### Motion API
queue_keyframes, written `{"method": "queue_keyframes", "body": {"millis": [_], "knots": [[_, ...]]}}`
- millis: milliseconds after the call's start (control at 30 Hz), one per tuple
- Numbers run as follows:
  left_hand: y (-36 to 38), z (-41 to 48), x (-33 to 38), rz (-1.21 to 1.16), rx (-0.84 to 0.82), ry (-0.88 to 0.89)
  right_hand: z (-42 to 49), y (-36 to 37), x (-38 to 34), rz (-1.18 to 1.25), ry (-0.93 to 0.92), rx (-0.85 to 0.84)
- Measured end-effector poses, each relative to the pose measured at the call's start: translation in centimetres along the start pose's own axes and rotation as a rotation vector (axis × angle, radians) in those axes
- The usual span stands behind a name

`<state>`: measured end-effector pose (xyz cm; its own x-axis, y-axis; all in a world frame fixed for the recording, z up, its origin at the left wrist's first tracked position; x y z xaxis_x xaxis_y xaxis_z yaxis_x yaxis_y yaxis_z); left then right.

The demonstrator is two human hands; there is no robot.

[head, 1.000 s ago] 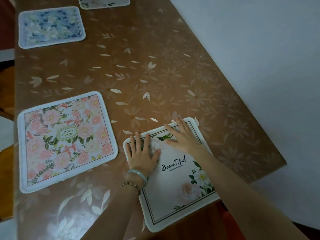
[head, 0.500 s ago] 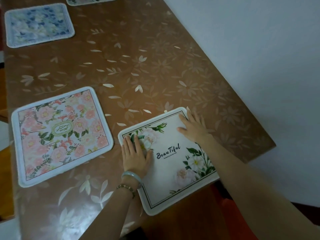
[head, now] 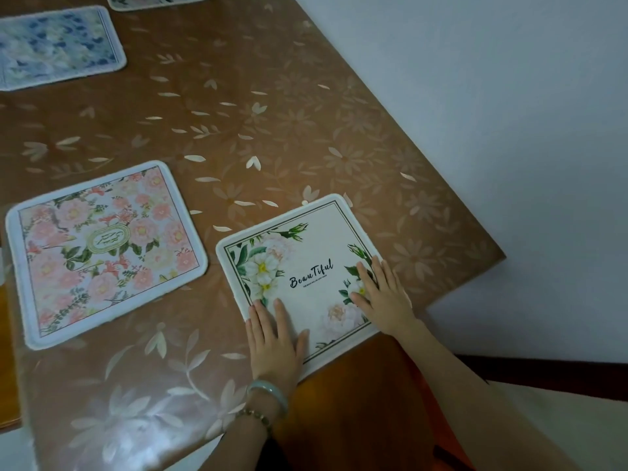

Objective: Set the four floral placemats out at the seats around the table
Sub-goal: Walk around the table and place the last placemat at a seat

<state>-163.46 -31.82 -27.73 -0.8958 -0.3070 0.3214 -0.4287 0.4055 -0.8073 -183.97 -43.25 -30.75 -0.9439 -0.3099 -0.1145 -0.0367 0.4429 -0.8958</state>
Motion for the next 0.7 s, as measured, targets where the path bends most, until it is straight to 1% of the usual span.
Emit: {"method": "queue_keyframes", "body": {"millis": [67, 133, 200, 300, 433, 567, 700], "knots": [[0.2, 0.0, -0.2, 0.001, 0.006, -0.021, 0.2, 0.1, -0.3, -0.021, 0.044, -0.084], [0.8, 0.1, -0.2, -0.003, -0.011, -0.038, -0.3, 0.4, -1.5, 0.023, 0.073, -0.135], [1.6, -0.1, 0.0, 0.003, -0.021, -0.032, -1.4, 1.2, -3.3, 0.067, 0.047, -0.161], [2.8, -1.2, 0.2, 0.024, -0.042, -0.025, -3.8, 3.0, -5.7, 0.067, 0.005, -0.143], [3.5, -2.2, 0.3, 0.009, -0.042, 0.002, -5.8, 4.5, -6.8, 0.028, 0.050, -0.095], [3.0, -2.3, 0.2, -0.008, -0.046, 0.004, -5.8, 4.0, -7.1, 0.057, 0.063, -0.135], [1.7, -2.3, -0.6, 0.060, -0.076, 0.042, -5.4, 3.1, -7.1, 0.158, 0.071, -0.204]]}}
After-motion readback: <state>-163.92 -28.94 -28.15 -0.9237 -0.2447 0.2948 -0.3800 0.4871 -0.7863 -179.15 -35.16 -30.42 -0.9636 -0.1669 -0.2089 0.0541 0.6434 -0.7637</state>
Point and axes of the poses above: each hand's wrist, its own z-axis towards the middle knuckle, its own y-axis out of the palm, x = y × z, the point moved 3 cm from there along z, towards the middle knuckle, and after that the axes turned 10 degrees about -x, right-handed, at the moved point
